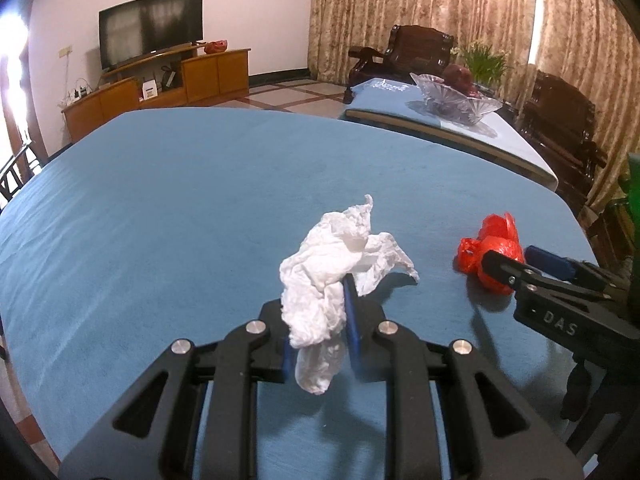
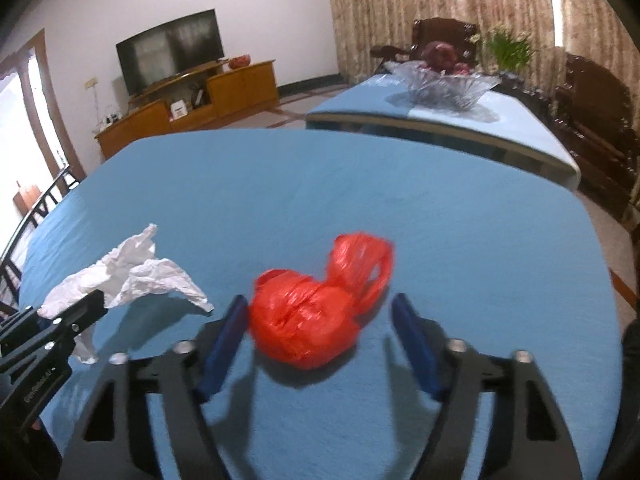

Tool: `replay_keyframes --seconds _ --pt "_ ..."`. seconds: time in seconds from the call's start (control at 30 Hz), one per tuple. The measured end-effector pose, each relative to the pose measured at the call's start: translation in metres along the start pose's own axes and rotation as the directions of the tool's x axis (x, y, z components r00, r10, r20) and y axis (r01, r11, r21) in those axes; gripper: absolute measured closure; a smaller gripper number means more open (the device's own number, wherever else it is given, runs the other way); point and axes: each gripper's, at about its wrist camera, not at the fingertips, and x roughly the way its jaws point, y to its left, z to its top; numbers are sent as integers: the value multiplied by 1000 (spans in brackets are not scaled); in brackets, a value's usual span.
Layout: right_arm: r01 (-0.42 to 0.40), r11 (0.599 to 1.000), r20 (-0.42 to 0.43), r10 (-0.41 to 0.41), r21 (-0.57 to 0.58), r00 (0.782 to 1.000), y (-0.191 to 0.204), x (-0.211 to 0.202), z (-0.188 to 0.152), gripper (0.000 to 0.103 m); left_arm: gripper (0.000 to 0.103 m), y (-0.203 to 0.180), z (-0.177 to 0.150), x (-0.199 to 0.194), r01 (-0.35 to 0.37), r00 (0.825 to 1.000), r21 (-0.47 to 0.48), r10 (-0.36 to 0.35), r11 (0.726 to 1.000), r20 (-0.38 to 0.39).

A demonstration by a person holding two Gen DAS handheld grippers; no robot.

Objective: Collect trash
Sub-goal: 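Grasp the white tissue with the left gripper while the right grasps the red plastic bag, then carry the tissue and red bag over the bin and release both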

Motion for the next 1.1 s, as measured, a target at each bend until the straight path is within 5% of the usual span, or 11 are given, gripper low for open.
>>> replay_keyframes --seconds 0.17,0.47,1.1 --pt "-35 999 1 35 22 999 -2 -5 -3 61 84 -1 1 -1 3 1000 4 -3 1000 4" --pt "-17 999 72 14 42 997 -19 -47 1 63 84 -21 9 -21 28 999 33 -29 999 37" --pt "107 990 248 -126 89 961 -97 -193 0 63 84 -142 19 -89 208 967 157 -228 965 118"
